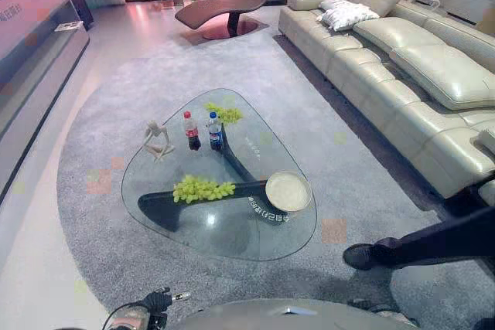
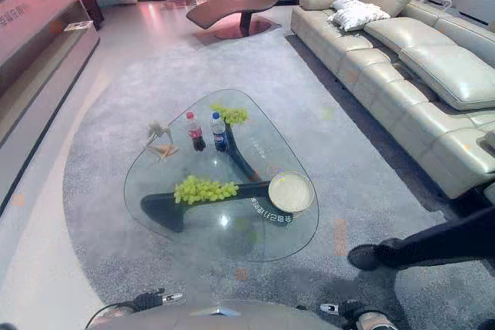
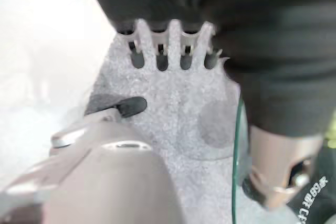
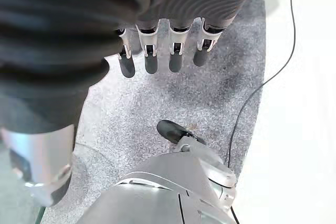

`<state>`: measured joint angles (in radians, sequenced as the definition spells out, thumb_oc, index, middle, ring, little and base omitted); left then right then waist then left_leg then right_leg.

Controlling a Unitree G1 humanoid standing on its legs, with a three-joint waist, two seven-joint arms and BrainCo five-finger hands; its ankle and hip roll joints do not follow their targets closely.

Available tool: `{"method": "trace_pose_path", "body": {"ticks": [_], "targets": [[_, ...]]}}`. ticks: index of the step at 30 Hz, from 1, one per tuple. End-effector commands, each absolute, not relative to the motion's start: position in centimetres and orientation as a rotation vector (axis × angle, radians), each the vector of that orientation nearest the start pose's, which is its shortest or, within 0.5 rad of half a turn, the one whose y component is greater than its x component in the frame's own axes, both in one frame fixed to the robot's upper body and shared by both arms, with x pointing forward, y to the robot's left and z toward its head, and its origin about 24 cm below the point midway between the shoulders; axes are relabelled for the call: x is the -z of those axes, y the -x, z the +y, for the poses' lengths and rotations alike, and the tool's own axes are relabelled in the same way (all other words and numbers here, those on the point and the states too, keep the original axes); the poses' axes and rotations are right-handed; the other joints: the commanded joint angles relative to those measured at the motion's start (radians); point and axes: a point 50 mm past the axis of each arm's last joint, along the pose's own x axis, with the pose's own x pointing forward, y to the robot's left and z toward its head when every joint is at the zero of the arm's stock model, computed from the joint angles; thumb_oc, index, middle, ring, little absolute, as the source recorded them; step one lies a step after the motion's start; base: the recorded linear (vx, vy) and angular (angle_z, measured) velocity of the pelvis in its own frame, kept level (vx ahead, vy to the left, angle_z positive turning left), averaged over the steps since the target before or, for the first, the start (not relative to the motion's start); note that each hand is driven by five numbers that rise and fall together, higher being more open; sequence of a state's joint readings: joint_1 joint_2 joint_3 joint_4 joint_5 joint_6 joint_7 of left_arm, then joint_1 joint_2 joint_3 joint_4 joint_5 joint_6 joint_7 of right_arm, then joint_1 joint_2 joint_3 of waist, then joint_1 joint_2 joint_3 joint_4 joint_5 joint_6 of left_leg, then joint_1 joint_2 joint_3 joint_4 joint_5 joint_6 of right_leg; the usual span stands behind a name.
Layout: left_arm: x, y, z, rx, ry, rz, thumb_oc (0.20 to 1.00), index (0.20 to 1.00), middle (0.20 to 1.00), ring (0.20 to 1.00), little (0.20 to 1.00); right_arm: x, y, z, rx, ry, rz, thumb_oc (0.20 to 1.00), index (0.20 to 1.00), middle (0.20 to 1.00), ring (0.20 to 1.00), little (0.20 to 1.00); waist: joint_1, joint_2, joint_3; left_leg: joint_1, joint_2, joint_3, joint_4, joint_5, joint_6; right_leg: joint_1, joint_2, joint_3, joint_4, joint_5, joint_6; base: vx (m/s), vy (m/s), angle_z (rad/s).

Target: Pick up fruits into the plate

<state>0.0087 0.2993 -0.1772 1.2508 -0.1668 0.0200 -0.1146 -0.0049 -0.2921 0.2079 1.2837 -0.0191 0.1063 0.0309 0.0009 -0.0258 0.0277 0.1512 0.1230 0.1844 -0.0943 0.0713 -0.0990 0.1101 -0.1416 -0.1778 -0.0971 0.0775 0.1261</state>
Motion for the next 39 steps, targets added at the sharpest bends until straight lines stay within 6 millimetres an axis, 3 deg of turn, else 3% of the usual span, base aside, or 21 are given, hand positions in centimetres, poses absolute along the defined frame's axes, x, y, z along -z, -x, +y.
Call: {"method": "trace_pose_path", "body": {"ticks": [1, 27, 32, 39], "targets": [[15.7, -9.6, 25.0, -0.084, -0.146, 1.26, 1.0, 1.0, 1.0, 1.0, 1.0, 16.0, -8.9, -25.0, 0.019, 0.353, 1.381, 1.0, 1.0, 1.0, 1.0, 1.0, 0.007, -0.004, 0.056, 0.007, -0.023, -0.042, 0.012, -0.124, 0.037, 0.048, 0.002, -0.039, 0.044, -0.108, 0.0, 0.33, -0.116, -0.4], [15.5, -10.1, 25.3, -0.164, -0.147, 1.192, 1.0, 1.0, 1.0, 1.0, 1.0, 16.1, -8.6, -24.9, 0.043, 0.305, 1.392, 1.0, 1.0, 1.0, 1.0, 1.0, 0.001, 0.004, 0.067, 0.006, -0.024, -0.038, 0.016, -0.125, 0.038, 0.044, 0.005, -0.033, 0.052, -0.115, -0.004, 0.0, -0.001, 0.0], [14.8, -11.8, 25.7, -0.25, -0.171, 1.074, 1.0, 1.0, 1.0, 1.0, 1.0, 15.9, -9.1, -25.1, 0.051, 0.299, 1.379, 1.0, 1.0, 1.0, 1.0, 1.0, -0.006, 0.012, 0.082, 0.002, -0.024, -0.035, 0.018, -0.124, 0.038, 0.037, 0.006, -0.028, 0.055, -0.117, -0.005, 0.01, 0.0, 0.0], [11.3, -17.9, 27.0, -0.402, -0.339, 0.772, 1.0, 1.0, 1.0, 1.0, 1.0, 15.0, -11.3, -26.5, 0.094, 0.319, 1.322, 1.0, 1.0, 1.0, 1.0, 1.0, -0.018, 0.035, 0.14, -0.057, -0.023, -0.033, 0.027, -0.107, 0.04, -0.032, 0.006, -0.007, 0.076, -0.116, -0.011, -0.05, 0.03, 0.0]]}}
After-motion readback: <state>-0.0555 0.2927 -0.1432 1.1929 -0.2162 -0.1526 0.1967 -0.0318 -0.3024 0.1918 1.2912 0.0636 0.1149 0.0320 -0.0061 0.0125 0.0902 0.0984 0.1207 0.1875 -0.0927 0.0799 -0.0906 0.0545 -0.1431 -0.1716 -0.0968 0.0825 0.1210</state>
